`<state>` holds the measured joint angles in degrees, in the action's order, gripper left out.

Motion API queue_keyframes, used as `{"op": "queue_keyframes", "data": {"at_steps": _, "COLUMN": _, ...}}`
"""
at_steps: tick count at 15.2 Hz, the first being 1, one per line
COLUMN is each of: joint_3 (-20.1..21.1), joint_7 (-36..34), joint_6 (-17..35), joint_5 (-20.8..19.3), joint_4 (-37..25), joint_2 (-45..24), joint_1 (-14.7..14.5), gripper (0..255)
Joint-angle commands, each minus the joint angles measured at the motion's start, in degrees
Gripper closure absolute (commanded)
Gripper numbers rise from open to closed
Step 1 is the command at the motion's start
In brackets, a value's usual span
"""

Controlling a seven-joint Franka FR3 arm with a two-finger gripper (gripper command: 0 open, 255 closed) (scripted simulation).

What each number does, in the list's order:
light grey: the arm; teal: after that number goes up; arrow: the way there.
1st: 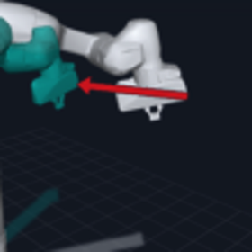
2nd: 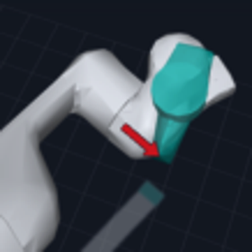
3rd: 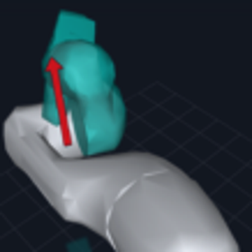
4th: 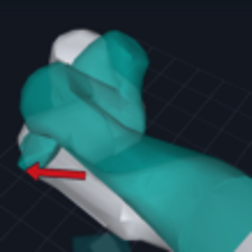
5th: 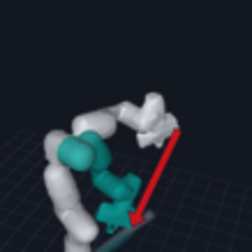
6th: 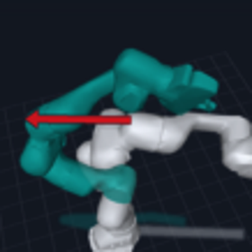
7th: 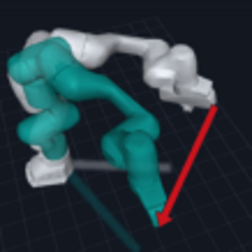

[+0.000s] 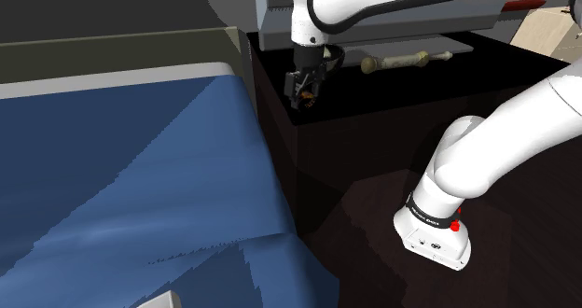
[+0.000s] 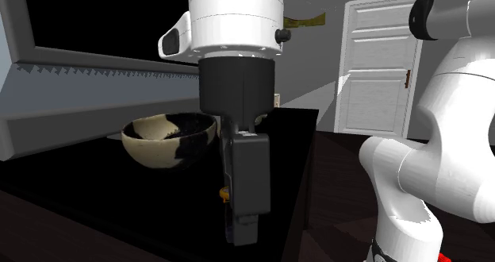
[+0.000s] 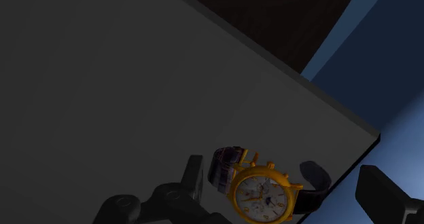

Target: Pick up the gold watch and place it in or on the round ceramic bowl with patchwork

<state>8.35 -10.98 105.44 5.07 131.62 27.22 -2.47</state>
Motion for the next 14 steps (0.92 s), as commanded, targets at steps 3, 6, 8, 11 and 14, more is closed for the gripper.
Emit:
{"op": "queue_keyframes", "data": {"at_steps": 3, "joint_3": 0.03, "joint_7": 0.02, "joint_6": 0.68, "joint_5": 0.02, "joint_4": 0.59, "joint_2": -0.07, "joint_1": -0.01, "gripper": 0}}
{"op": "queue_keyframes", "data": {"at_steps": 6, "joint_3": 0.03, "joint_7": 0.02, "joint_6": 0.68, "joint_5": 0.02, "joint_4": 0.59, "joint_2": -0.07, "joint_1": -0.01, "gripper": 0}}
{"op": "queue_keyframes", "data": {"at_steps": 8, "joint_3": 0.03, "joint_7": 0.02, "joint_6": 0.67, "joint_5": 0.02, "joint_4": 0.58, "joint_2": -0.07, "joint_1": -0.01, "gripper": 255}}
{"op": "queue_keyframes", "data": {"at_steps": 11, "joint_3": 0.03, "joint_7": 0.02, "joint_6": 0.67, "joint_5": 0.02, "joint_4": 0.58, "joint_2": -0.07, "joint_1": -0.01, "gripper": 255}}
{"op": "queue_keyframes", "data": {"at_steps": 14, "joint_3": 0.03, "joint_7": 0.02, "joint_6": 0.67, "joint_5": 0.02, "joint_4": 0.58, "joint_2": -0.07, "joint_1": -0.01, "gripper": 255}}
